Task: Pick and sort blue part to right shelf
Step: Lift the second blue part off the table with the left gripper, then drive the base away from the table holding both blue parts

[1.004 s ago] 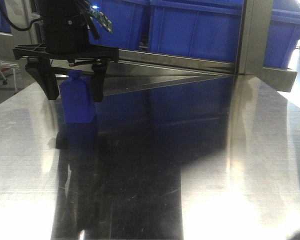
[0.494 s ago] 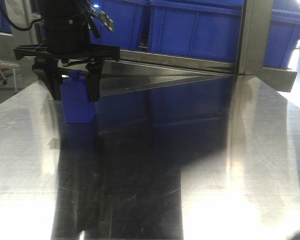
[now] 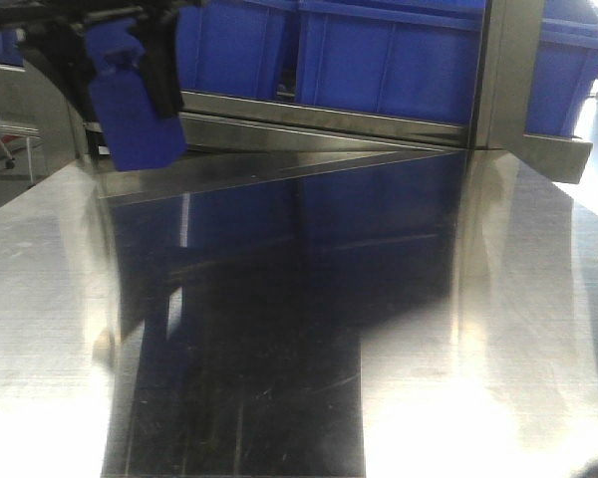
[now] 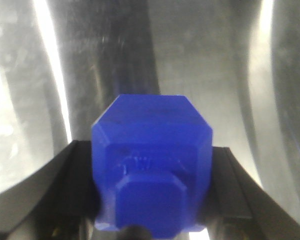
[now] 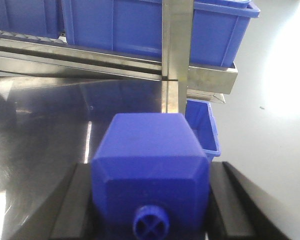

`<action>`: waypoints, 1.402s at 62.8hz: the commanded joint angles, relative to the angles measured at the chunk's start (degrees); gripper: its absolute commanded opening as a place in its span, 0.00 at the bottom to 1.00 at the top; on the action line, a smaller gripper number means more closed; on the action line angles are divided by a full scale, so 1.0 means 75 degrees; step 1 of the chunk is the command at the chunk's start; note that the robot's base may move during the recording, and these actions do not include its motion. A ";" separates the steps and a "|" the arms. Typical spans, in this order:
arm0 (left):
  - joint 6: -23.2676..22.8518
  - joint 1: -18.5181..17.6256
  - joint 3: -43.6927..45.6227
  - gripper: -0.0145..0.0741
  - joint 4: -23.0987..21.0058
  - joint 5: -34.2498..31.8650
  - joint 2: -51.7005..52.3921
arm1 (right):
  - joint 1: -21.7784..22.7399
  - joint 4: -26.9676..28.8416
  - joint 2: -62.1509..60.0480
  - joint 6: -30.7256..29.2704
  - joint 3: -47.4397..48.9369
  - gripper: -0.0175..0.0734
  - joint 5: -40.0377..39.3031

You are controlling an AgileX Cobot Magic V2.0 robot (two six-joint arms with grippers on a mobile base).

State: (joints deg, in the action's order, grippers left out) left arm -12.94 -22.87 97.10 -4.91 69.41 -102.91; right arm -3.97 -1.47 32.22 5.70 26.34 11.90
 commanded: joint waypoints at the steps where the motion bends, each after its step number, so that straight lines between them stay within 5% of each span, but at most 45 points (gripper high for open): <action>1: 0.0351 0.0135 -0.0349 0.40 -0.0264 -0.0688 0.0952 | 0.0048 -0.0013 -0.0021 -0.0073 0.0237 0.51 -0.0727; 39: 0.0823 0.1455 -0.5043 0.40 -0.0164 -0.4978 0.4787 | 0.0048 -0.0013 -0.0021 -0.0073 0.0237 0.51 -0.0727; 67: 0.0931 0.2001 -0.7555 0.40 -0.0158 -0.8314 0.7406 | 0.0048 -0.0013 -0.0021 -0.0073 0.0237 0.51 -0.0727; 88: 0.0931 0.2234 -0.8672 0.40 0.0534 -0.8742 0.9103 | 0.0048 -0.0013 -0.0021 -0.0073 0.0237 0.51 -0.0727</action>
State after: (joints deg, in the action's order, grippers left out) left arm -5.93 -6.26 31.33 -1.67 9.95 -37.03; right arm -3.97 -1.47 32.22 5.70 26.34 11.90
